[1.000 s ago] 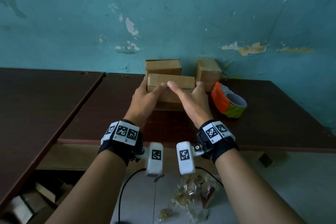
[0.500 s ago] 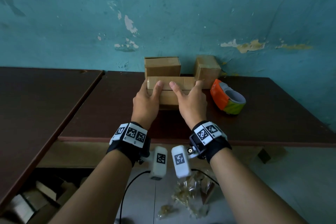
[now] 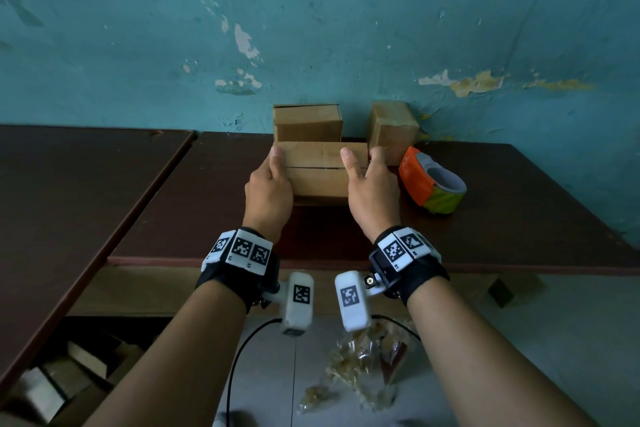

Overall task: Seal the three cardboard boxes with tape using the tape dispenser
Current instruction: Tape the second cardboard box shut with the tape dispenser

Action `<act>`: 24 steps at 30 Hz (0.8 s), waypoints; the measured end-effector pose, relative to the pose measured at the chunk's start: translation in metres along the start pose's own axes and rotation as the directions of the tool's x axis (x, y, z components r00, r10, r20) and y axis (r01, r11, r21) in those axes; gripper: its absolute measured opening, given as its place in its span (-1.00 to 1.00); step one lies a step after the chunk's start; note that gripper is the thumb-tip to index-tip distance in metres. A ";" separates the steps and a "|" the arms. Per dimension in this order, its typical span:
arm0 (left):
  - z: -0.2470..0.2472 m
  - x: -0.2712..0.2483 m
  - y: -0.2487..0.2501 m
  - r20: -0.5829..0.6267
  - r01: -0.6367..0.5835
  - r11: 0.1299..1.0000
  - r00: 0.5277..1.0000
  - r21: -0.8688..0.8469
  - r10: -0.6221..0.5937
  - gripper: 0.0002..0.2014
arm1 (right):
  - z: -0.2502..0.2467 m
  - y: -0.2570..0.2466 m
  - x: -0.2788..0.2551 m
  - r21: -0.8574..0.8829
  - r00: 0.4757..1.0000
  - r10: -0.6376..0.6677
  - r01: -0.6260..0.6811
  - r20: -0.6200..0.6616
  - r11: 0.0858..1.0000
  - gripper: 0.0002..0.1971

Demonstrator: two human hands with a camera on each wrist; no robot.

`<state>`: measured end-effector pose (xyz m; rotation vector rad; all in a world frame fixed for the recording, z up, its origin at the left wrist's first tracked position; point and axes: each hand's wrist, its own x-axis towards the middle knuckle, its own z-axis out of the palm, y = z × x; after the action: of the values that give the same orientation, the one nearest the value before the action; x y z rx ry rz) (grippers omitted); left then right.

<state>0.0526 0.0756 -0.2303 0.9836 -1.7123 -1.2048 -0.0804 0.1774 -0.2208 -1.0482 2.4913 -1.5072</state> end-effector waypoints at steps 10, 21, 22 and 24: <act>-0.001 0.000 0.001 0.046 0.010 0.998 0.999 -0.054 -0.007 -0.37 | -0.005 0.001 0.003 0.083 1.000 0.001 -0.003 0.027 0.997 -0.37; -0.004 0.000 0.004 -0.012 -0.012 0.999 1.000 0.039 0.013 -0.41 | -0.004 0.005 0.007 -0.034 0.997 -0.072 0.073 0.012 0.997 -0.39; -0.004 0.000 0.003 -0.032 -0.015 0.999 0.999 0.043 0.016 -0.41 | -0.004 0.006 0.008 -0.030 0.997 -0.069 0.070 0.015 0.997 -0.38; -0.004 -0.001 0.004 -0.069 -0.024 0.998 0.997 0.052 0.028 -0.43 | -0.004 0.008 0.009 -0.016 0.997 -0.069 0.070 0.021 0.997 -0.41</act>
<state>0.0564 0.0764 -0.2255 1.0191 -1.7028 -1.1027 -0.0925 0.1779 -0.2223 -1.1584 2.4831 -1.4876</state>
